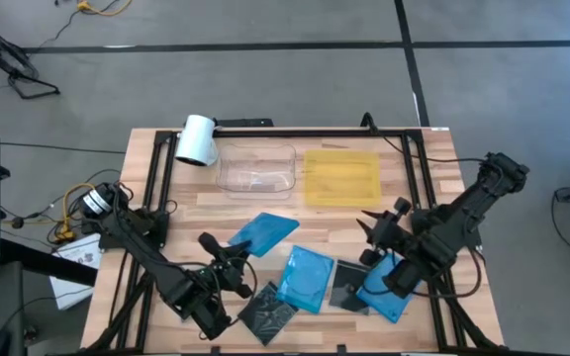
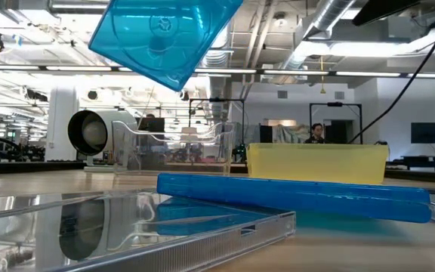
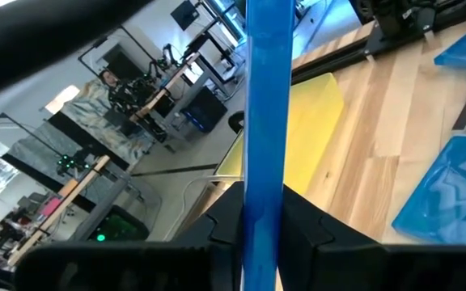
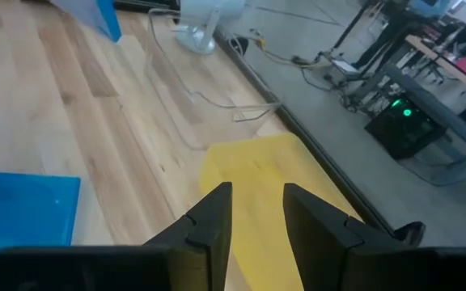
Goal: Pick & place jewel cases by type
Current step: Put the left blue CD case into the transparent bin
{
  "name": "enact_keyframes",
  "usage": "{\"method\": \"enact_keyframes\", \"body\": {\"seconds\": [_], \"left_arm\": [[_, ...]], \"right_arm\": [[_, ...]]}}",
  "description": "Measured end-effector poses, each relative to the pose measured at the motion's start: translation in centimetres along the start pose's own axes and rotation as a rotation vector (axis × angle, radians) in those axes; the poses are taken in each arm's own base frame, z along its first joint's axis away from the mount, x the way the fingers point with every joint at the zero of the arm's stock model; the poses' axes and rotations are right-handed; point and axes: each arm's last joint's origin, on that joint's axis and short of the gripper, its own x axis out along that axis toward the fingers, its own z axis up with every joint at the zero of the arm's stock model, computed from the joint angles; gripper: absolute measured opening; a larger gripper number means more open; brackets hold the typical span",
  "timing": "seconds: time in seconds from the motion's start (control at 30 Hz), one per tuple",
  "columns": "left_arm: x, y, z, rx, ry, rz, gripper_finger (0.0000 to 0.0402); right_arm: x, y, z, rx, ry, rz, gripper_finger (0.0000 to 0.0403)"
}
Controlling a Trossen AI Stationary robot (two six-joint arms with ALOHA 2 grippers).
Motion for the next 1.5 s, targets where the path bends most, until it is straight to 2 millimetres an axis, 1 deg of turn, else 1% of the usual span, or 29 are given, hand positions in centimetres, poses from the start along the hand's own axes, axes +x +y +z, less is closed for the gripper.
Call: {"method": "enact_keyframes", "body": {"seconds": [0.13,0.3,0.43,0.6,0.73,0.87,1.03,1.2,1.3,1.4,1.5], "left_arm": [[0.5,-0.4,0.7,0.019,0.007,-0.021,0.0032],[1.2,-0.9,1.9,0.049,0.002,-0.051,0.0038],[2.1,-1.2,3.0,0.076,-0.005,-0.117,0.0036],[3.9,-1.2,4.5,0.110,-0.046,-0.221,0.0033],[5.8,-0.8,5.1,0.147,-0.070,-0.270,0.0039],[8.1,-0.1,5.2,0.173,-0.067,-0.316,0.0038],[11.2,2.0,5.5,0.162,-0.078,-0.375,0.0032],[14.7,3.9,4.8,0.176,-0.054,-0.392,0.0038],[16.5,4.8,4.5,0.148,-0.062,-0.442,0.0039],[17.6,5.5,4.5,0.120,-0.093,-0.461,0.0034],[17.8,5.8,4.8,0.170,-0.116,-0.406,0.0032]], "right_arm": [[-0.5,-0.4,-0.4,0.015,0.002,-0.011,0.0107],[-1.1,-0.6,-0.8,0.029,-0.005,-0.003,0.0107],[-1.8,-0.5,-1.1,0.017,-0.017,0.019,0.0107],[-2.6,-0.3,-1.5,-0.004,-0.034,0.056,0.0107],[-3.4,-0.3,-1.9,-0.018,-0.046,0.084,0.0107],[-4.4,-0.3,-2.5,-0.025,-0.047,0.121,0.0107],[-5.9,-0.2,-3.2,-0.044,-0.074,0.189,0.0107],[-6.8,0.0,-3.7,-0.015,-0.088,0.235,0.0107],[-7.1,0.5,-4.0,-0.012,-0.093,0.254,0.0107],[-7.4,1.1,-4.4,-0.037,-0.099,0.264,0.0107],[-7.5,1.4,-4.6,-0.051,-0.101,0.262,0.0107]]}}
